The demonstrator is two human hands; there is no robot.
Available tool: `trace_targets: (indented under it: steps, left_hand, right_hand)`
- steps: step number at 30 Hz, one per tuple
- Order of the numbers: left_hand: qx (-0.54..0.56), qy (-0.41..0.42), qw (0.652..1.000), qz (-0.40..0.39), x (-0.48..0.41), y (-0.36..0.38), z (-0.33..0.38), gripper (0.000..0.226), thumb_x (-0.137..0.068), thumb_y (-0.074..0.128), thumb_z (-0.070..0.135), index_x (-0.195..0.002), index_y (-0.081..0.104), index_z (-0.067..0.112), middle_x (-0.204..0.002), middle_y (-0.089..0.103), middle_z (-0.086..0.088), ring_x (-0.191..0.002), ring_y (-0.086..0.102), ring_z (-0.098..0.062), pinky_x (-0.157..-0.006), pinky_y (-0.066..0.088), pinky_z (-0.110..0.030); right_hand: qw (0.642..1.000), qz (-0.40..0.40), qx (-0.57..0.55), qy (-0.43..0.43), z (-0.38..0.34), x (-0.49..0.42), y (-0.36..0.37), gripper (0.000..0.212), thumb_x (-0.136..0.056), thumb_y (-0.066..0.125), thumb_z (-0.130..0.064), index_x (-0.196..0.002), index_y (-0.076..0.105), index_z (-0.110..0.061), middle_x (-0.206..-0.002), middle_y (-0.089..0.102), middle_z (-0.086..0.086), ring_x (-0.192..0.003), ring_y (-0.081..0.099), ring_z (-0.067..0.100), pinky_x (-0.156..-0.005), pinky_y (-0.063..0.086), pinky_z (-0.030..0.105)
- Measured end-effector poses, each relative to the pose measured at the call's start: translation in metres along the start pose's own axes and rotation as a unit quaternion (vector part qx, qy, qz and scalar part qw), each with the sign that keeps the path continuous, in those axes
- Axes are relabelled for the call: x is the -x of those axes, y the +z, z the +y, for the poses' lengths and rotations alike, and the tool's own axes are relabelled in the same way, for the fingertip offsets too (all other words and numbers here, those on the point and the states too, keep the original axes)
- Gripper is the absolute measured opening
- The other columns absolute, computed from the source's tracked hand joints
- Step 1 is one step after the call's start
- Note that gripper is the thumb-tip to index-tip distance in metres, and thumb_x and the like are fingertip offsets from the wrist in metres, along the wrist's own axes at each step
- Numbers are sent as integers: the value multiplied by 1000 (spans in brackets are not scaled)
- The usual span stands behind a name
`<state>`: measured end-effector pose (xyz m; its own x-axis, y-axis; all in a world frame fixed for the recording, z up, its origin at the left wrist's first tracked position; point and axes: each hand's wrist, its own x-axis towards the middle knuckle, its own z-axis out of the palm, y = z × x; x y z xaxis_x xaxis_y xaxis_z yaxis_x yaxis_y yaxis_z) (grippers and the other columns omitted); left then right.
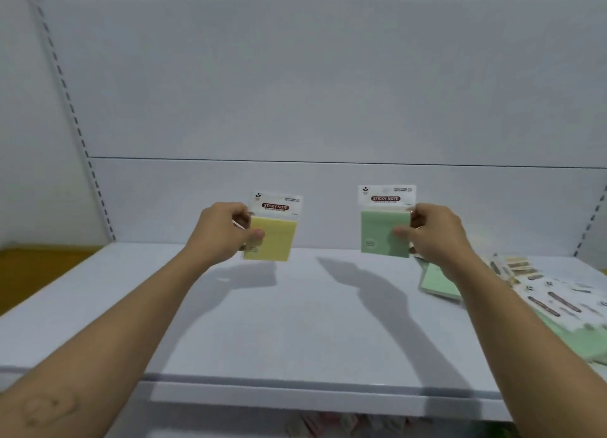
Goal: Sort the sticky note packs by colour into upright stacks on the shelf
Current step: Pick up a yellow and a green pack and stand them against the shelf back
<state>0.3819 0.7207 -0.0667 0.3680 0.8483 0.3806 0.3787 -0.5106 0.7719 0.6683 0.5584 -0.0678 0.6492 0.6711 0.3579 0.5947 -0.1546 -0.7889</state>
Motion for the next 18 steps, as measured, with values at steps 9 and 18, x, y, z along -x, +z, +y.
trace_targets:
  steps: [9, 18]
  left_hand:
    - [-13, -54, 996, 63, -17, -81, -70, 21, -71, 80, 4, -83, 64, 0, -86, 66, -16, -79, 69, -36, -69, 60, -42]
    - [12, -94, 992, 81, -56, -156, -164, 16, -76, 75, 0, -87, 64, -4, -81, 68, -20, -81, 68, -41, -74, 57, -53]
  right_hand:
    - [996, -69, -22, -44, -57, -17, 100, 14, -76, 72, -9, -86, 68, -19, -82, 68, 4, -83, 65, 28, -73, 58, 48]
    - [993, -107, -14, -53, -119, -27, 229, 14, -78, 71, -10, -89, 68, -17, -82, 67, 3, -82, 65, 27, -74, 57, 47]
